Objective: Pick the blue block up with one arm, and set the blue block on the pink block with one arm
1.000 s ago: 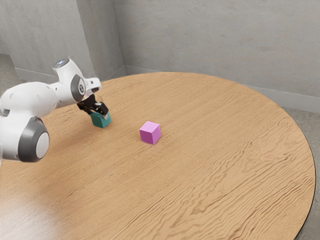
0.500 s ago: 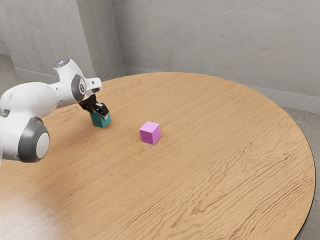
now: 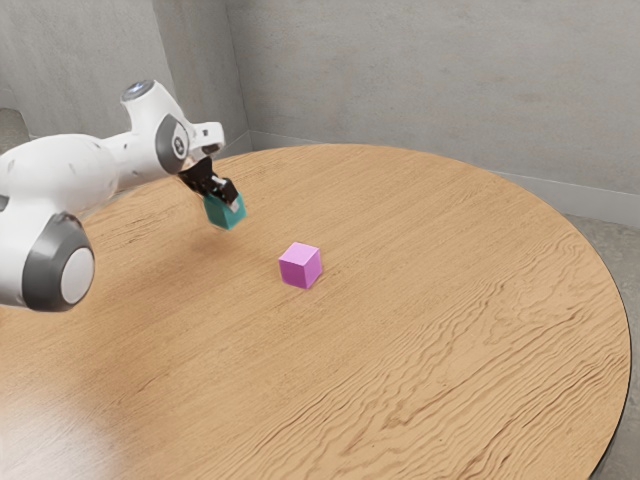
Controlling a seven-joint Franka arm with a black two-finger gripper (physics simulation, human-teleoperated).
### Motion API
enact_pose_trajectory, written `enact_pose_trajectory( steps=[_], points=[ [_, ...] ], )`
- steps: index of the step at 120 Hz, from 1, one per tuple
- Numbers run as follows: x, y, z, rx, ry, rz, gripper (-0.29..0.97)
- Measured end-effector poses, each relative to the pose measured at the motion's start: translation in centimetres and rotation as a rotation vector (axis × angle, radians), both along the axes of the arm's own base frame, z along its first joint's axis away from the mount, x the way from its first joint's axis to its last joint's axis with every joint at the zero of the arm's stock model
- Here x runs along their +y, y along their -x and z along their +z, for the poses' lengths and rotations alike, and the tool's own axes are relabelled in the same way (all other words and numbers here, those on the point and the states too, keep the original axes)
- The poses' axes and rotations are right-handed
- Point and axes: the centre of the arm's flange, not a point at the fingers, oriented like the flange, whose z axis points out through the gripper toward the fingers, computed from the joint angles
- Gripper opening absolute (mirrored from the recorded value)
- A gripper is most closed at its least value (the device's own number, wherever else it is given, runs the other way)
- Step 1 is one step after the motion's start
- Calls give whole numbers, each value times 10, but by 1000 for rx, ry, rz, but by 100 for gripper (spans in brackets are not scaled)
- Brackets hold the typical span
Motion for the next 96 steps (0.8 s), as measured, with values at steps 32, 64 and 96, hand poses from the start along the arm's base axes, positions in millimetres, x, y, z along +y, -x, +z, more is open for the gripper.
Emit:
enact_pose_trajectory(
  steps=[32, 64, 96],
  points=[
    [-100, 27, 32, 67, 21, 12, 34],
    [-134, 26, 30, 107, -31, 103, 35],
    [-176, 19, 17, 123, -8, 182, 35]
  ],
)
